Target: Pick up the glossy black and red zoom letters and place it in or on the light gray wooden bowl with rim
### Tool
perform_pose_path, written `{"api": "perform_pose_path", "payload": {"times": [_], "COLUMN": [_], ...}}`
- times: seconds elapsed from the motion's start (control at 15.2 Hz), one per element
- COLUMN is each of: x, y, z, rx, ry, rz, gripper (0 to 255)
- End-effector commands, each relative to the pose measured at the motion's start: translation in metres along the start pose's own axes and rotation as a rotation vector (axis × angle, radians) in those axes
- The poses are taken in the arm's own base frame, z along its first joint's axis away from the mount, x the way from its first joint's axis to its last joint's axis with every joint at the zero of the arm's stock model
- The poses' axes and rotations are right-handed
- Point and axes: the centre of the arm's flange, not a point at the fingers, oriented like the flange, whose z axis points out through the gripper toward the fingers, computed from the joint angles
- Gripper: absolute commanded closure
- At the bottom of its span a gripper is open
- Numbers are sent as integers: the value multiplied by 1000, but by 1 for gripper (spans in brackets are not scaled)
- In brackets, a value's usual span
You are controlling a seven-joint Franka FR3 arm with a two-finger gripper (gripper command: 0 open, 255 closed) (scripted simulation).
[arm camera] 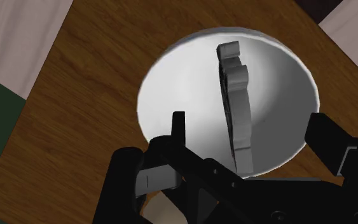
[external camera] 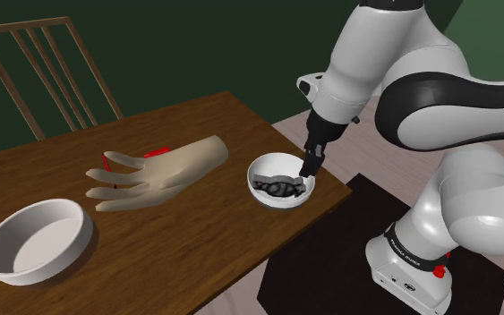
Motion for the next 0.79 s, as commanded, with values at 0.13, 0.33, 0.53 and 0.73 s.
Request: {"api": "perform_pose_path", "payload": {"times": [0.13, 0.33, 0.53, 0.73], "x": [0, 0, 0, 0], "y": [0, 0, 0, 0], "z": [-13, -50, -50, -50], "rx": [0, 0, 0, 0], "ry": [0, 0, 0, 0], "rz": [0, 0, 0, 0], "gripper": [0, 0, 0, 0]}}
